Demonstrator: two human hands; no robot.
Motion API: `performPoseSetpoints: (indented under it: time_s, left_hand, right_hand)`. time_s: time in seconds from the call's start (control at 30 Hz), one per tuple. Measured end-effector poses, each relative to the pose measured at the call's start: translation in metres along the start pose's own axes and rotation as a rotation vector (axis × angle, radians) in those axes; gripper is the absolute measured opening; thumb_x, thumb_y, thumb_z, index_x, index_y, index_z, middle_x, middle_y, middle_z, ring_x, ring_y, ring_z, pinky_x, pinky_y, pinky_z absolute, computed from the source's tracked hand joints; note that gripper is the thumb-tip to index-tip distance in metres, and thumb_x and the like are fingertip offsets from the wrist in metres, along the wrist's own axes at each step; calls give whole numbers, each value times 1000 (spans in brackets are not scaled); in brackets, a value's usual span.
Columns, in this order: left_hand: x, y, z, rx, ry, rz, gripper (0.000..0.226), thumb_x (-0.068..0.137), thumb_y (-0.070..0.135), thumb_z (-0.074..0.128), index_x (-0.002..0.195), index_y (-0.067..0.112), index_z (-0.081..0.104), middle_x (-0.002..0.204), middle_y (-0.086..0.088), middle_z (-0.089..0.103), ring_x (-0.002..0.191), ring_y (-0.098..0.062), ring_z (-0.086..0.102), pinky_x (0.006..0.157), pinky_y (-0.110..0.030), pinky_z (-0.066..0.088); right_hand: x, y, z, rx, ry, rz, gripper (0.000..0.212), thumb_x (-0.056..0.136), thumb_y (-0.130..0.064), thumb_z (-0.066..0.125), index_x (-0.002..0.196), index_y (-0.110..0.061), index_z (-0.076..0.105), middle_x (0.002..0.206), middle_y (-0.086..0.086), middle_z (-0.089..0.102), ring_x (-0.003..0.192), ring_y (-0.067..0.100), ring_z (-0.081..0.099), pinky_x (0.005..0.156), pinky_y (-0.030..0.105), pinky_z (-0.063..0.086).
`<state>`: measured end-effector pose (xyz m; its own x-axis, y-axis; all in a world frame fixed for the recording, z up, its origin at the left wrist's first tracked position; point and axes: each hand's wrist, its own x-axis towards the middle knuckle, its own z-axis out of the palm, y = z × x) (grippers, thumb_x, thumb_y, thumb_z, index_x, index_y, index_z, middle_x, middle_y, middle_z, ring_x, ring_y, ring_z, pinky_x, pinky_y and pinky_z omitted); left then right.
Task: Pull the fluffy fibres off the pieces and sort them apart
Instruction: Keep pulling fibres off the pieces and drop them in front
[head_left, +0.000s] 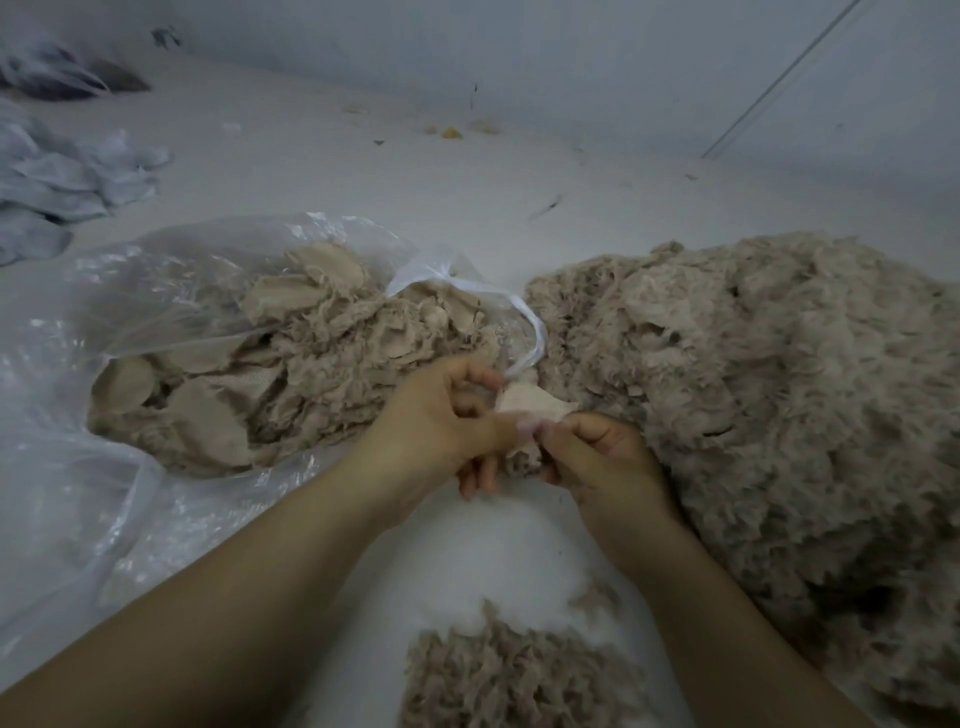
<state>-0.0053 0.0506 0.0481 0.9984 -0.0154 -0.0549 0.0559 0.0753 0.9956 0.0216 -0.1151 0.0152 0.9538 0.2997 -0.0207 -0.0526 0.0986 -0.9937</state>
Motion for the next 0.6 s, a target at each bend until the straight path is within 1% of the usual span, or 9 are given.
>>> performPoseSetpoints:
  time_s: [0.13,0.2,0.27,0.33,0.37,0.43,0.47,0.53,0.6]
  left_hand:
    - [-11,-9,0,-33,2,-14,28,79,-11,70,94,1,50,57,-18,63,36,-26,54,35,-24,40]
    - [-15,-12,-3,-49,22,-7,24,79,-16,67,89,0,51,56,-17,60,34,-24,53,34,-22,38]
    - [-18,-13,-6,-24,11,-13,23,79,-18,65,87,-1,52,55,-18,58,32,-23,51,33,-21,37]
    - [-21,-11,-8,17,-7,-16,16,82,-14,65,83,-1,55,54,-18,59,31,-23,50,33,-20,36]
    - [-21,-10,-7,44,2,-15,13,84,-6,67,80,1,58,55,-17,60,31,-23,50,33,-21,35]
    - [-19,-8,-4,148,91,15,15,85,14,73,79,8,61,60,-15,63,35,-23,51,33,-23,34]
    - [-17,-7,-1,198,147,50,17,82,20,76,85,11,61,67,-13,64,40,-24,54,34,-24,36]
    - [-15,-7,4,227,204,120,27,81,16,78,100,23,60,81,-7,59,53,-24,59,37,-29,43]
    - [-12,-8,8,309,187,257,32,83,3,72,100,29,61,84,-1,56,61,-19,60,43,-31,49]
  right_hand:
    - [-1,-1,0,79,3,3,24,79,-23,67,56,-17,65,58,5,56,55,10,49,58,22,44]
    - [-1,-1,0,131,19,23,19,74,-28,68,59,-16,66,62,7,57,57,11,51,59,23,45]
    - [0,0,-2,148,31,36,19,75,-26,68,59,-16,67,64,8,56,58,13,51,60,24,45]
    - [0,1,-2,67,14,3,28,84,-17,67,56,-18,67,59,1,56,57,10,50,61,25,44]
    - [0,1,-1,24,0,-17,32,87,-13,67,56,-18,66,56,-1,55,56,9,49,61,25,43]
    - [-2,1,0,-10,-19,-39,27,84,-17,69,57,-17,67,56,0,55,56,9,49,58,23,44]
    - [-3,0,0,-5,-25,-40,23,80,-20,67,57,-16,67,56,1,56,56,9,50,57,21,44]
    - [-4,-1,-1,11,-46,-35,20,77,-22,66,59,-16,69,57,1,58,56,8,52,56,19,45]
    - [-4,-1,-1,2,-60,-26,17,78,-22,71,62,-16,72,60,0,63,58,7,56,57,19,47]
